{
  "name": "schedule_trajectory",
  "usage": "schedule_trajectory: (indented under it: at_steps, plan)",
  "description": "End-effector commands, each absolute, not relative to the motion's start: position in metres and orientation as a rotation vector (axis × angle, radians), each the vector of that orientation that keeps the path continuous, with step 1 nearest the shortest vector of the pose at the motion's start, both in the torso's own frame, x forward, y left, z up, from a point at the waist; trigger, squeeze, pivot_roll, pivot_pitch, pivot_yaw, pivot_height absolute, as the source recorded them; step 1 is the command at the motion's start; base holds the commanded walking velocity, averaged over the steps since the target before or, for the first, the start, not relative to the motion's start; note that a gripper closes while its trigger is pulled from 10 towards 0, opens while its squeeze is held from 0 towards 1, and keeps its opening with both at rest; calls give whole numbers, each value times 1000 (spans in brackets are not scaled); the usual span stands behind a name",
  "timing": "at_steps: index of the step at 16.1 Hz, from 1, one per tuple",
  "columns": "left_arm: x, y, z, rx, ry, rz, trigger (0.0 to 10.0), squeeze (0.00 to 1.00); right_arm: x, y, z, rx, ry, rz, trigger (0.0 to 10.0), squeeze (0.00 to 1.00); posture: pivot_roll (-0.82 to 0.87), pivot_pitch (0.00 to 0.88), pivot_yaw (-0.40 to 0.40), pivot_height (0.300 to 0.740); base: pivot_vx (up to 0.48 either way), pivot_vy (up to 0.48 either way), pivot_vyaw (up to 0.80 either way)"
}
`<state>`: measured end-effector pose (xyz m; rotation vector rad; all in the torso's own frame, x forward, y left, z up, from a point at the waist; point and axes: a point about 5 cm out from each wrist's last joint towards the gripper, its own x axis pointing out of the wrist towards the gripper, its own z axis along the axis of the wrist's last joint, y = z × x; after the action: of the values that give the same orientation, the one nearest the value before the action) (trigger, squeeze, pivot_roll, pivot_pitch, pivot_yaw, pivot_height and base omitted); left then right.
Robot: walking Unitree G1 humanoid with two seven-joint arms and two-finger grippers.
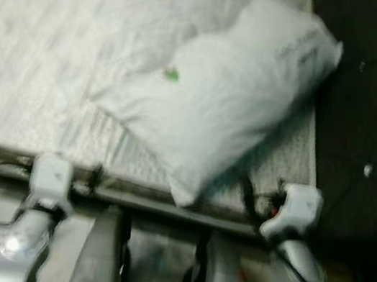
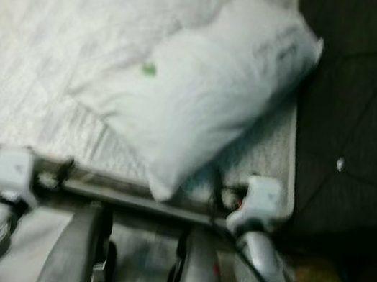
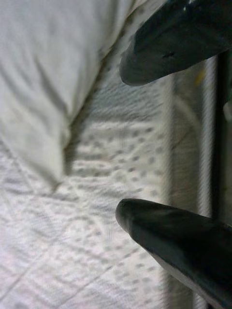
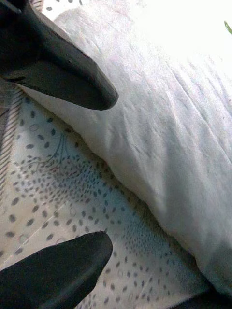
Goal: Clean up the room
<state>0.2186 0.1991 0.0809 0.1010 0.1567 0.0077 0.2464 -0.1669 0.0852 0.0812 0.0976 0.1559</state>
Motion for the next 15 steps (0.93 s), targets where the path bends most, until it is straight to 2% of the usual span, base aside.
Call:
schedule_trajectory:
  at_steps: [1, 6, 10, 15]
  plan:
    - [215, 196, 75, 92, 182, 7, 10000, 0, 240, -179, 80, 72, 121, 121, 10000, 0, -9, 274, 2, 607, 0, 0, 0]
    - [210, 200, 75, 118, 198, 51, 10000, 0, 240, -173, 76, 78, 162, 198, 10000, 0, 5, 286, -1, 552, 0, 0, 0]
    - [182, 215, 69, 186, 255, 107, 10000, 0, 252, -163, 68, 37, 249, 397, 10000, 0, 54, 309, 2, 552, 0, 0, 0]
    - [168, 230, 71, 216, 290, 168, 10000, 0, 278, -141, 70, 49, 269, 504, 10000, 0, 110, 338, 5, 552, 0, 0, 0]
